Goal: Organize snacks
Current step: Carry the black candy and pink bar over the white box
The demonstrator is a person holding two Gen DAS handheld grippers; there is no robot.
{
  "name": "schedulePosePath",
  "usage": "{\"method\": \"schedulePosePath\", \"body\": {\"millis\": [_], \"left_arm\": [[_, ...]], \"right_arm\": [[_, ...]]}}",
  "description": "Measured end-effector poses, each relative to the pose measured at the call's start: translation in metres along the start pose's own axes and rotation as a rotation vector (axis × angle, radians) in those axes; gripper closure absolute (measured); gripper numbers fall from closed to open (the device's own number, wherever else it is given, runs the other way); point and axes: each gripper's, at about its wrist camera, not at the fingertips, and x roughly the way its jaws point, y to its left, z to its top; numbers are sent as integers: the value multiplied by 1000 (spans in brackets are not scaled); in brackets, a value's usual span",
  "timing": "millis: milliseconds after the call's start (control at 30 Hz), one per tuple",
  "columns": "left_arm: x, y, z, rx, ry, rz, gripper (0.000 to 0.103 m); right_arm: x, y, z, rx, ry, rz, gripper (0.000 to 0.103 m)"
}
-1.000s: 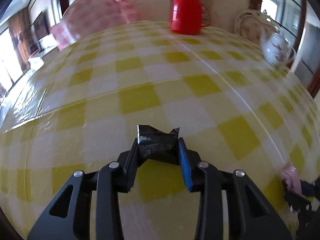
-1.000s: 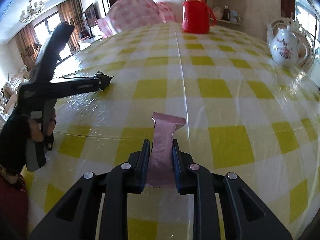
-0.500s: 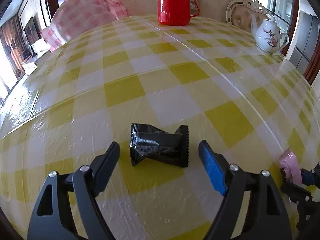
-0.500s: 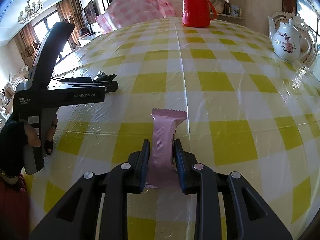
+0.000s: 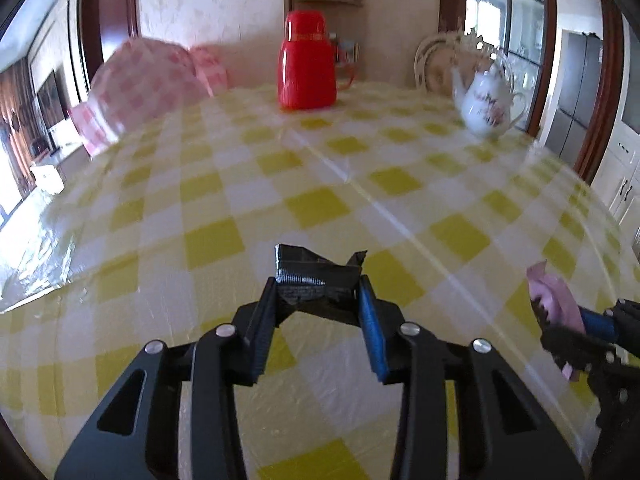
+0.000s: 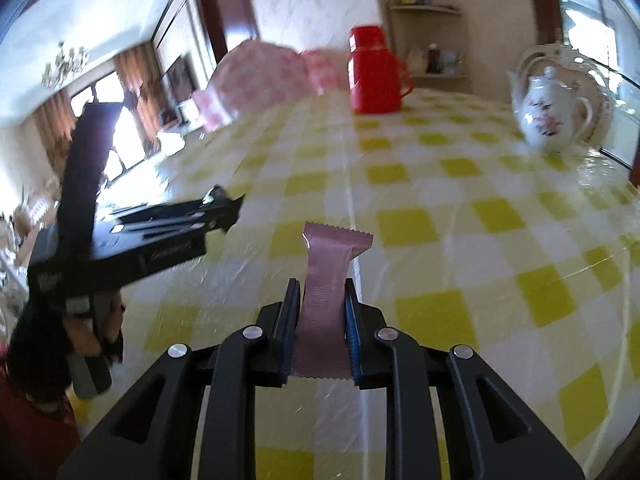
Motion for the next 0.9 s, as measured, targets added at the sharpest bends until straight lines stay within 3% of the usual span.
{"method": "schedulePosePath", "body": {"millis": [467, 900], "left_arm": [[-48, -52, -12, 5, -145, -32, 64], [-100, -57, -54, -59, -242, -23, 63]], "right_arm": [[-24, -12, 2, 63, -123, -106, 82], [-64, -8, -30, 121, -210, -158, 82]]}}
